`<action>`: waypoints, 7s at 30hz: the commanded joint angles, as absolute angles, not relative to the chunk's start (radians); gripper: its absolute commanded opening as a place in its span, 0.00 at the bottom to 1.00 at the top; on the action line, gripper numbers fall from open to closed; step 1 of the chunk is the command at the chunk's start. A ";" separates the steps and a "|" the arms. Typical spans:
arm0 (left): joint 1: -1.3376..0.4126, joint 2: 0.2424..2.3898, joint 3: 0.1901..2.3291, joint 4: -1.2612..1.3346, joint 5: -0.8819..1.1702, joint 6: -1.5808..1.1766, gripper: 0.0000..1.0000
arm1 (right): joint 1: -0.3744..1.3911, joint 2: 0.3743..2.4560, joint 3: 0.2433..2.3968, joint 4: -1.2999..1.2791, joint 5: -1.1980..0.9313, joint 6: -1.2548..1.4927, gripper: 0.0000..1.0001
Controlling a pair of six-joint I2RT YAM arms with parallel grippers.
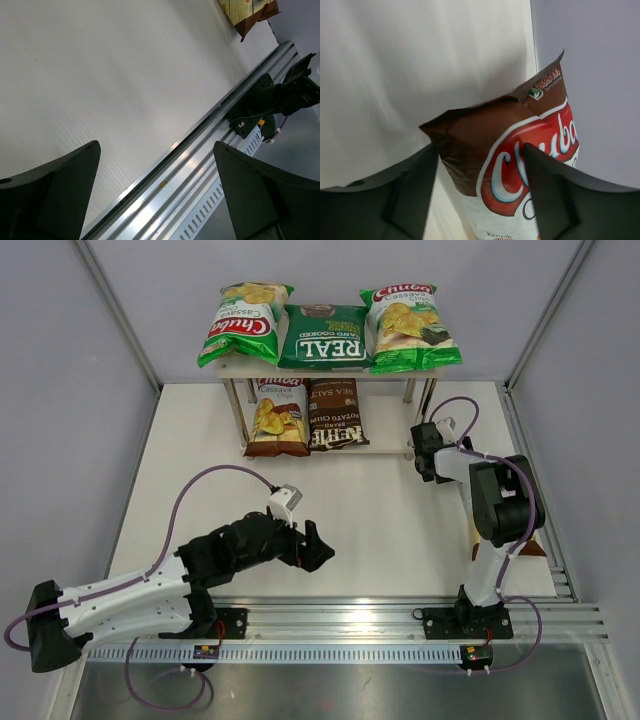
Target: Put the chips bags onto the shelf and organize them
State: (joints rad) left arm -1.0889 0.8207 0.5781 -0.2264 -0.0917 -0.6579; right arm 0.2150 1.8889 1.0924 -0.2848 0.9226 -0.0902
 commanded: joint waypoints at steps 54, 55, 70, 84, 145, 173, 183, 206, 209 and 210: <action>-1.108 0.507 0.488 -0.104 -0.477 -0.515 0.99 | 1.152 1.246 1.210 -0.295 0.455 0.439 0.00; -1.108 0.491 0.503 -0.132 -0.474 -0.515 0.99 | 1.154 1.223 1.200 -0.260 0.389 0.398 0.00; -1.108 0.518 0.997 -0.784 -0.487 -1.309 0.99 | 1.154 0.980 0.977 -0.109 -0.099 -0.239 0.00; -1.108 0.776 1.060 -0.931 -0.225 -1.692 0.99 | 1.154 0.859 0.795 0.052 -0.242 -0.643 0.00; -1.095 0.123 0.469 0.161 -0.149 -0.766 0.03 | 0.542 0.810 0.838 -0.137 -0.365 0.776 0.99; -1.095 0.320 0.259 0.886 0.220 -0.818 0.01 | 0.339 0.686 0.675 0.394 -1.120 1.315 0.96; -1.095 0.466 0.278 0.939 0.255 -0.805 0.04 | 0.341 0.663 0.747 0.311 -1.192 1.259 0.69; -1.089 0.104 0.489 -0.257 -0.652 -0.876 0.99 | 0.339 0.603 0.609 0.064 -0.752 0.983 0.18; -1.089 0.061 0.518 -0.411 -0.750 -0.910 0.99 | 0.339 0.594 0.531 0.175 -0.664 1.034 0.14; -1.091 0.055 0.526 -0.443 -0.758 -0.902 0.99 | 0.341 0.600 0.519 0.201 -0.628 1.041 0.11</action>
State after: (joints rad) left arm -1.0889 0.0814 0.4721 -0.2222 -0.5488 -0.8677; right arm 0.3344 0.6048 0.5560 0.0700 -0.7769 1.0054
